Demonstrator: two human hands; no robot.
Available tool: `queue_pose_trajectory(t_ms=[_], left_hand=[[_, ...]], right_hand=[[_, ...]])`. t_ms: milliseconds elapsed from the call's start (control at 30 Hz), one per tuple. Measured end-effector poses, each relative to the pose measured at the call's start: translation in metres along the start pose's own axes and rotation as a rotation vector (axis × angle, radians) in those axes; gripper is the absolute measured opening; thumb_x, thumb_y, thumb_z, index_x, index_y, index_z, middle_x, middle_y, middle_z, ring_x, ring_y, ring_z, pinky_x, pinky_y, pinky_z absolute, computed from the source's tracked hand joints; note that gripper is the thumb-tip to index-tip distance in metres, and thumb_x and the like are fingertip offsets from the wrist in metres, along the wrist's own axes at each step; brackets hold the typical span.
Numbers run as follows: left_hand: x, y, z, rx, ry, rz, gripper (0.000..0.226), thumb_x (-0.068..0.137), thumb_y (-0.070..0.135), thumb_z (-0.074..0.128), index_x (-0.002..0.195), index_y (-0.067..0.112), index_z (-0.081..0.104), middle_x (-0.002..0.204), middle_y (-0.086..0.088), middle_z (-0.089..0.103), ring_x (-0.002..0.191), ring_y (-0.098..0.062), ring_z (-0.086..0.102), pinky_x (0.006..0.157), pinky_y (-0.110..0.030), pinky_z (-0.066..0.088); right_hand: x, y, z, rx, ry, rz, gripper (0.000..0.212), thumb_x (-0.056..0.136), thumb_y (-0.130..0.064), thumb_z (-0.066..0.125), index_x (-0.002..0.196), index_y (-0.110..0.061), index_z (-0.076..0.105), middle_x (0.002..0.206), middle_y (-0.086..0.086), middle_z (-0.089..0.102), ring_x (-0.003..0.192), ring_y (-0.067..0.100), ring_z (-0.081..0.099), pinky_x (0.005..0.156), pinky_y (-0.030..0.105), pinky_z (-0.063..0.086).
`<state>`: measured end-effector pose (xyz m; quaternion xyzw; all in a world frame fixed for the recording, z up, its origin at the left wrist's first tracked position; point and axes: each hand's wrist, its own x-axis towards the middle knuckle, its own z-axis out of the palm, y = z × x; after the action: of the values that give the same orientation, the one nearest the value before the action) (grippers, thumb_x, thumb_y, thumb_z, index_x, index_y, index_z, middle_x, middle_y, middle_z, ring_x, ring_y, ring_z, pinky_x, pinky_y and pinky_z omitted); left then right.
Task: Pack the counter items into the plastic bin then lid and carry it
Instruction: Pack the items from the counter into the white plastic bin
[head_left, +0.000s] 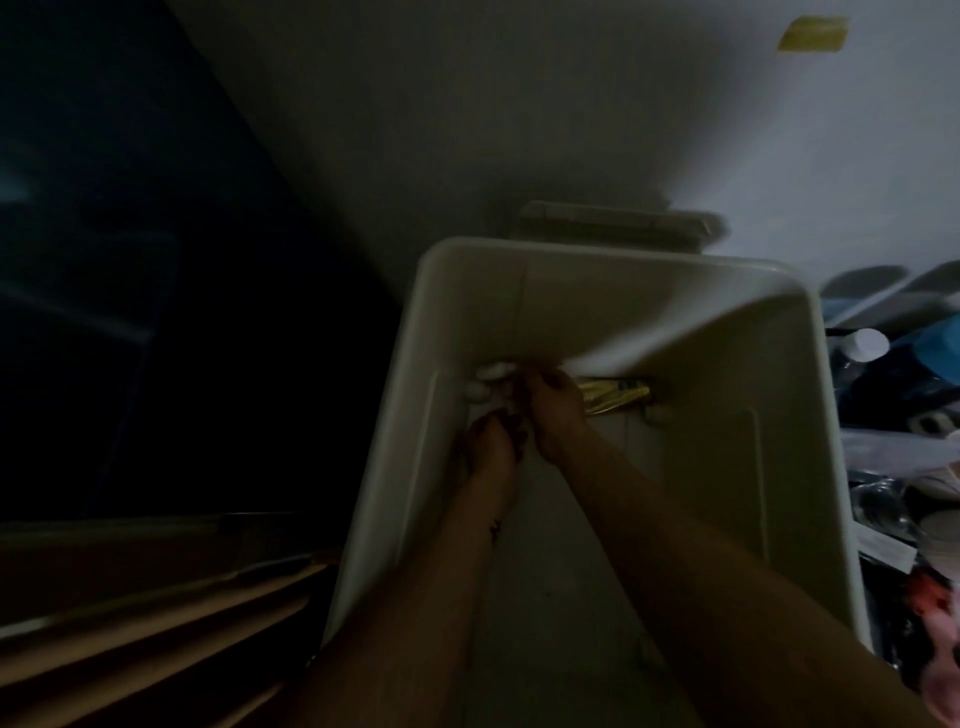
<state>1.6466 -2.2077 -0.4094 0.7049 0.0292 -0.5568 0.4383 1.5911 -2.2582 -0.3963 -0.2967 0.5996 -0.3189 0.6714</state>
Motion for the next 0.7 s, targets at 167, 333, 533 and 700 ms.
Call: queue_pose_trajectory(t_ms=[167,333,533,700], left_hand=[[-0.018,-0.008,0.001,0.073,-0.099,-0.022,0.025,0.096,0.018,0.048,0.096,0.011,0.072,0.095,-0.011,0.072,0.092,-0.031,0.067,0.076,-0.037,0.053],[-0.044,-0.003,-0.003,0.072,-0.118,0.02,0.032,0.097,0.019,0.043,0.112,0.007,0.068,0.108,-0.012,0.072,0.09,-0.022,0.069,0.073,-0.033,0.053],[-0.082,0.012,-0.003,0.087,-0.21,0.098,0.026,0.097,0.02,0.044,0.106,0.013,0.067,0.107,-0.005,0.069,0.081,-0.013,0.065,0.063,-0.026,0.046],[-0.116,0.026,-0.003,0.053,-0.314,0.153,0.024,0.101,0.025,0.04,0.091,0.022,0.062,0.098,0.002,0.068,0.082,-0.01,0.063,0.068,-0.027,0.045]], right_hand=[[-0.024,0.009,-0.014,0.046,0.054,0.005,0.026,0.091,-0.004,0.054,0.082,-0.018,0.074,0.088,0.011,0.071,0.084,0.027,0.065,0.075,0.035,0.052],[-0.058,0.002,-0.034,0.176,0.103,0.101,0.022,0.094,-0.004,0.053,0.114,-0.004,0.064,0.092,0.016,0.065,0.083,0.027,0.062,0.073,0.036,0.051],[-0.104,-0.021,-0.054,0.24,0.079,0.082,0.03,0.101,-0.012,0.046,0.13,-0.007,0.052,0.113,0.011,0.062,0.101,0.023,0.062,0.091,0.034,0.052],[-0.14,-0.042,-0.069,0.345,0.052,0.0,0.03,0.1,-0.004,0.039,0.125,-0.004,0.054,0.119,0.015,0.063,0.107,0.027,0.064,0.089,0.033,0.053]])
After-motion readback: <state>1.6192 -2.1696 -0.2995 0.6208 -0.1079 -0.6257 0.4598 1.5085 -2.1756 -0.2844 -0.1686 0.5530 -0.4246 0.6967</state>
